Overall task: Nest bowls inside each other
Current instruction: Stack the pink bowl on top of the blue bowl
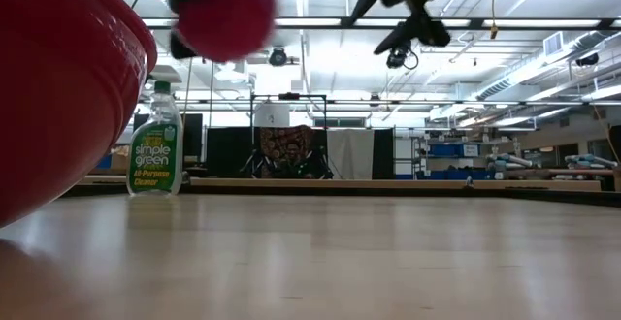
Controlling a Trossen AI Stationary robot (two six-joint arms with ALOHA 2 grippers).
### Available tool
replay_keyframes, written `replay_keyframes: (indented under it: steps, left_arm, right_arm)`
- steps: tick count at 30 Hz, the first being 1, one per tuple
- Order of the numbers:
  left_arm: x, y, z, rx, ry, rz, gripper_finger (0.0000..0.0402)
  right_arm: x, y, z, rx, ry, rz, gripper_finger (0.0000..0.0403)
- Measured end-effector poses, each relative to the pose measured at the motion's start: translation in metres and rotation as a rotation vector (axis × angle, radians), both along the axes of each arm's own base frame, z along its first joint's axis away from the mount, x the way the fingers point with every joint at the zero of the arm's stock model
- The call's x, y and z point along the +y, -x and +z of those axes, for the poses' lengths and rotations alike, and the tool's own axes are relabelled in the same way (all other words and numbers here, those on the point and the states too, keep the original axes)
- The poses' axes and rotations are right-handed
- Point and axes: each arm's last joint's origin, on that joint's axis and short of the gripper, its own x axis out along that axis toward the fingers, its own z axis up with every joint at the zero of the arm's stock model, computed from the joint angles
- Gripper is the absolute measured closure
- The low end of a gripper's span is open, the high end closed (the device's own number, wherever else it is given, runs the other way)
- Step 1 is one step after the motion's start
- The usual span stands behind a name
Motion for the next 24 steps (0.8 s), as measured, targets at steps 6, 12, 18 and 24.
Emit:
replay_keyframes:
  steps: [6,12,18,24]
  left_arm:
    - [-0.033,0.038,0.016,0.068,0.229,-0.318,0.0369]
    - [-0.075,0.061,0.015,0.182,0.228,-0.517,0.0379]
    - [-0.114,0.068,0.006,0.209,0.101,-0.624,0.037]
    - [-0.148,0.06,-0.02,0.236,-0.029,-0.813,0.0363]
  right_arm:
    - [0.009,0.012,0.01,-0.009,0.026,-0.021,0.0129]
    - [0.015,0.007,0.004,0.01,0.003,-0.026,0.0131]
    - [0.02,-0.003,-0.005,0.028,-0.02,-0.047,0.0131]
    - [0.025,-0.014,-0.016,0.043,-0.055,-0.044,0.0131]
